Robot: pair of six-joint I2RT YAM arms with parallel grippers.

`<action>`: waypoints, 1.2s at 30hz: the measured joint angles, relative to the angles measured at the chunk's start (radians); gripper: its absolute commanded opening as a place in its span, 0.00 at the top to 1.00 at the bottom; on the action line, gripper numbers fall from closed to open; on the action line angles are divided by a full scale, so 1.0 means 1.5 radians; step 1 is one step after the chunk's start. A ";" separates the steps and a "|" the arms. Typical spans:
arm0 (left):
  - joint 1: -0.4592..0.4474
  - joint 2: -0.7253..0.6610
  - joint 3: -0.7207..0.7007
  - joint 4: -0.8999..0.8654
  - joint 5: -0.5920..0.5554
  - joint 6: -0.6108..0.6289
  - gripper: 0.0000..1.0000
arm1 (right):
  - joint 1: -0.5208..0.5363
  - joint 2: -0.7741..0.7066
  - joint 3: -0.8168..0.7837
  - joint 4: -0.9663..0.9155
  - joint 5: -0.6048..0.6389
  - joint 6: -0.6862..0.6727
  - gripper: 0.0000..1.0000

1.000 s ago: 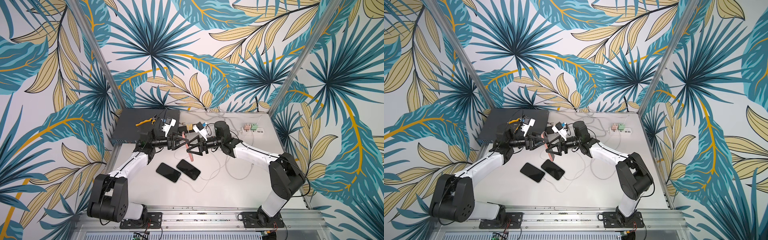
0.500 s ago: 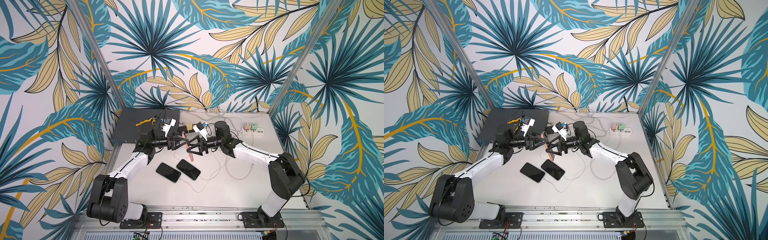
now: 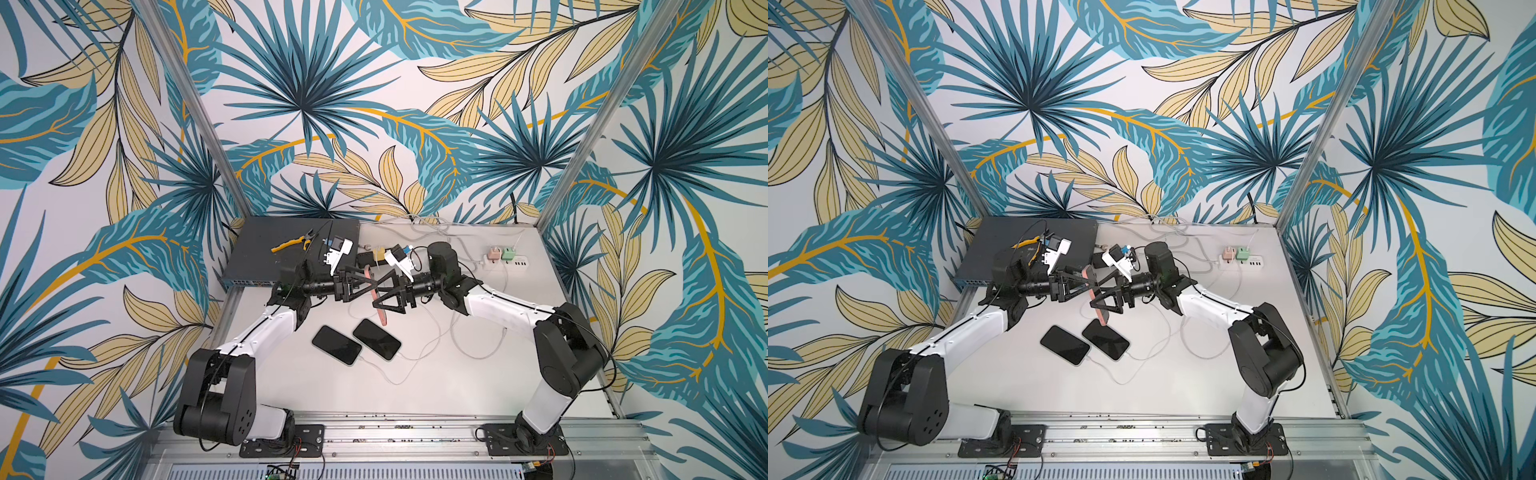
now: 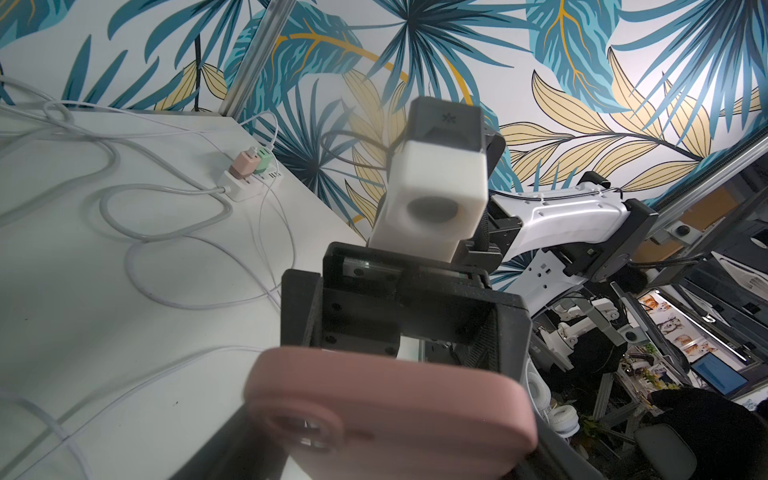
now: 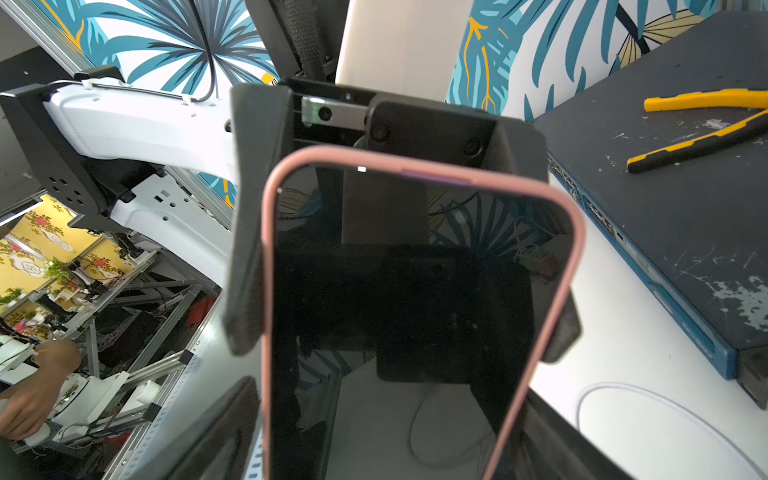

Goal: Unplug the charging cable from the phone
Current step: Place the phone at the center of the board.

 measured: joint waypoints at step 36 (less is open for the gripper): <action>0.034 -0.013 0.052 -0.287 -0.123 0.239 0.00 | 0.001 -0.004 0.017 -0.347 0.364 -0.024 0.44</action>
